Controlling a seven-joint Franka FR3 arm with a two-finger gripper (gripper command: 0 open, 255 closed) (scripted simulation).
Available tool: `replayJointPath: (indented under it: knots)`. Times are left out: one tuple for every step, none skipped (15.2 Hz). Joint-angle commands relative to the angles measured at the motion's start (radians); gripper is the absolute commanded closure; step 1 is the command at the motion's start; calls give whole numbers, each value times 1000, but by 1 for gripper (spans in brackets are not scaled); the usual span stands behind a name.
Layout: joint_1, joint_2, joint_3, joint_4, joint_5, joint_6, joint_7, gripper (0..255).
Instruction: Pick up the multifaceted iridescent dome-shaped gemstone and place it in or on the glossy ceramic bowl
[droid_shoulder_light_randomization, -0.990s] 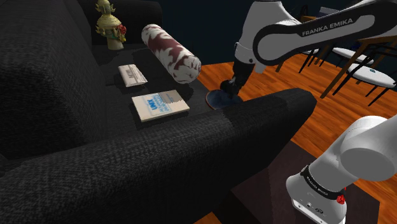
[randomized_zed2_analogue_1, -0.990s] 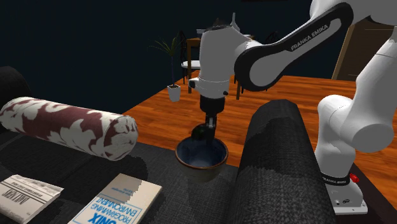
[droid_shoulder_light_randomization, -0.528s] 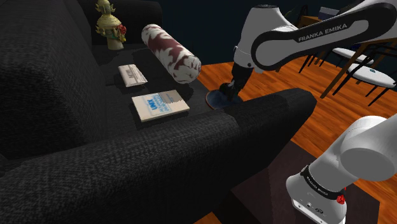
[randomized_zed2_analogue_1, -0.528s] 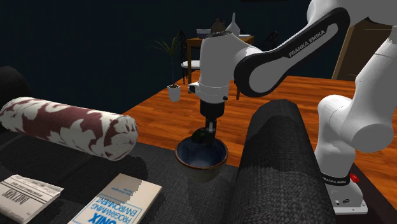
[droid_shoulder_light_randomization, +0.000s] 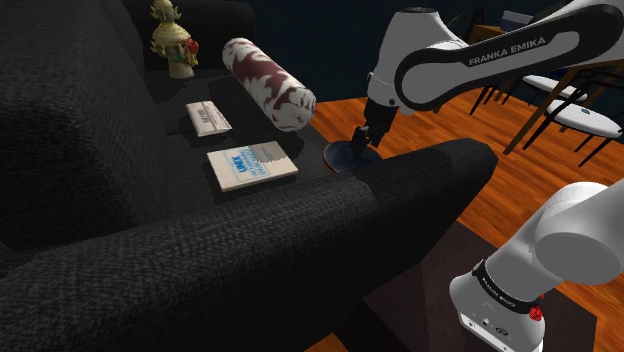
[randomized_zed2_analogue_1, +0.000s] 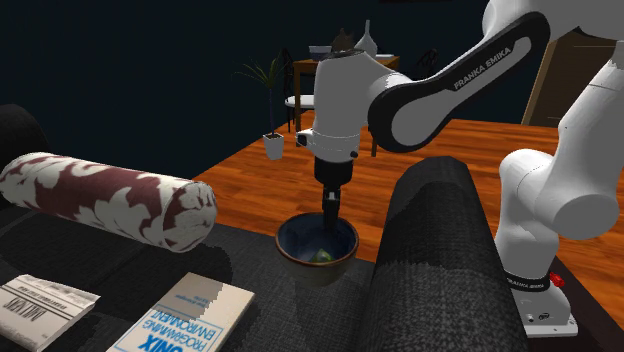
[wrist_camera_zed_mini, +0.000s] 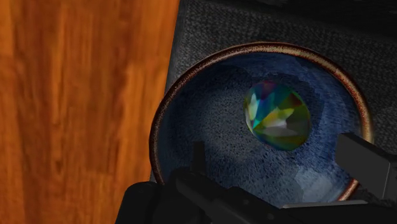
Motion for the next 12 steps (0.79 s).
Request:
replayJointPath:
  knots:
    - [2,-18,-1,19,3,-37,-2,0]
    - [3,-34,-2,40,6,-74,-5,0]
    - [4,-48,-3,62,8,-110,-6,0]
    - [5,-59,-4,80,10,-138,-7,0]
    - [5,-59,-4,80,10,-138,-7,0]
    - [5,-59,-4,80,10,-138,-8,0]
    - [5,-59,-4,80,10,-138,-7,0]
    - [5,-59,-4,80,10,-138,-7,0]
    - [5,-59,-4,80,10,-138,-7,0]
    - [5,-59,-4,80,10,-138,-7,0]
    - [5,-59,-4,80,10,-138,-7,0]
    - [5,-59,-4,80,10,-138,-7,0]
